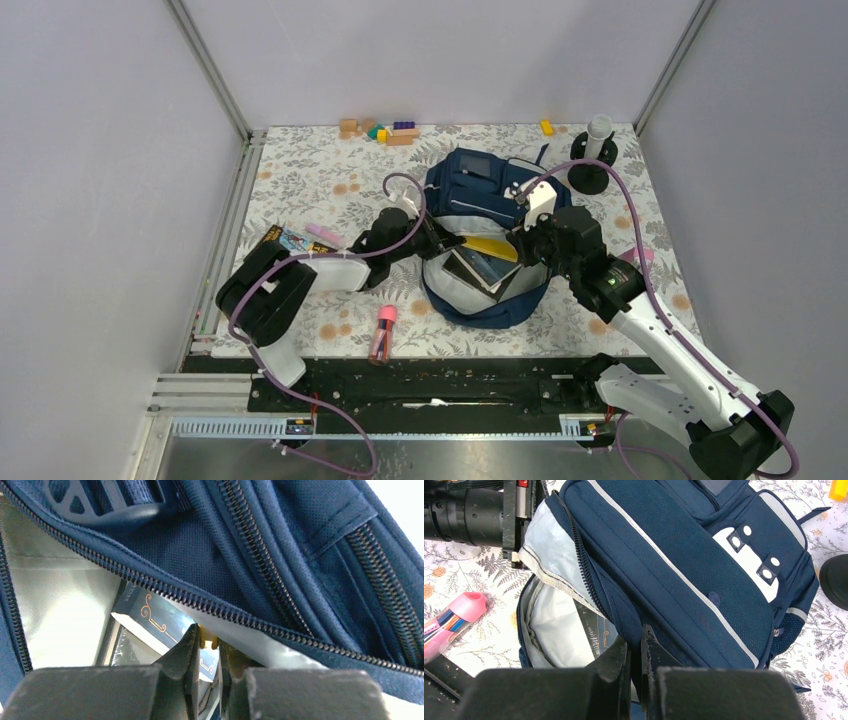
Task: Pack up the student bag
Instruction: Place the book in the student bag.
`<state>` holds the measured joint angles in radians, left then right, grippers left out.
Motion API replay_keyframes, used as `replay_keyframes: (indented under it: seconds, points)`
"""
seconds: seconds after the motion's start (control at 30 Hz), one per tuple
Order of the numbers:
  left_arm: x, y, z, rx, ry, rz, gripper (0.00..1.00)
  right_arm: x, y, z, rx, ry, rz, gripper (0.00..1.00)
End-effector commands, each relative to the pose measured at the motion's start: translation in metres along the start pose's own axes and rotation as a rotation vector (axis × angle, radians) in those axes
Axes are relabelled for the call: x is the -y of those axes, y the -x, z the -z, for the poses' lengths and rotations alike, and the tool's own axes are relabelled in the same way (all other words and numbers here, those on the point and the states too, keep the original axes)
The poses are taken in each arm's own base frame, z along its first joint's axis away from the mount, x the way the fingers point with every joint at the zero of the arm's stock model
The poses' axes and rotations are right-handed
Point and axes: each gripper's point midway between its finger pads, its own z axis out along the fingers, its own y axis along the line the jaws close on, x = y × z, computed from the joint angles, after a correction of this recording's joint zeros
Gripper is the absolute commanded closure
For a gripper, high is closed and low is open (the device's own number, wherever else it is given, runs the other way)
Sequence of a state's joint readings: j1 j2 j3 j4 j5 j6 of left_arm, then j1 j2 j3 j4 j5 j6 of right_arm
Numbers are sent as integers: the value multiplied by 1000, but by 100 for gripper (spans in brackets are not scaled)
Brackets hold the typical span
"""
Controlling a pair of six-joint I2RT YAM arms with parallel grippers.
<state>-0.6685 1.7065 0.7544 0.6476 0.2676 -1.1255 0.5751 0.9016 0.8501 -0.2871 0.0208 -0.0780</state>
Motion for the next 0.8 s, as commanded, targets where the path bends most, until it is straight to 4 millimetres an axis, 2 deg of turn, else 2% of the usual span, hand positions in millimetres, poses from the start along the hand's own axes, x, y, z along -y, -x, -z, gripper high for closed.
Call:
replay_keyframes:
  seconds: [0.0, 0.1, 0.2, 0.27, 0.4, 0.53, 0.63, 0.77]
  points:
    - [9, 26, -12, 88, 21, -146, 96, 0, 48, 9, 144, 2, -29, 100]
    - [0, 28, -11, 85, 71, -188, 74, 0, 48, 9, 143, 1, -31, 100]
    - [5, 30, -7, 84, 80, -232, 52, 1, 47, 9, 142, -2, -31, 100]
    - [7, 32, -4, 72, 95, -267, 44, 2, 47, 10, 144, -6, -30, 100]
    - [16, 39, 6, 90, 108, -327, 38, 3, 48, 12, 151, -13, -29, 100]
    - [31, 41, 24, 101, 81, -376, 12, 5, 48, 13, 154, -23, -29, 100]
    - [32, 41, 43, 115, 102, -412, 11, 7, 48, 14, 159, -33, -30, 100]
    - [17, 41, 75, 132, 192, -461, 10, 8, 46, 15, 165, -39, -28, 100]
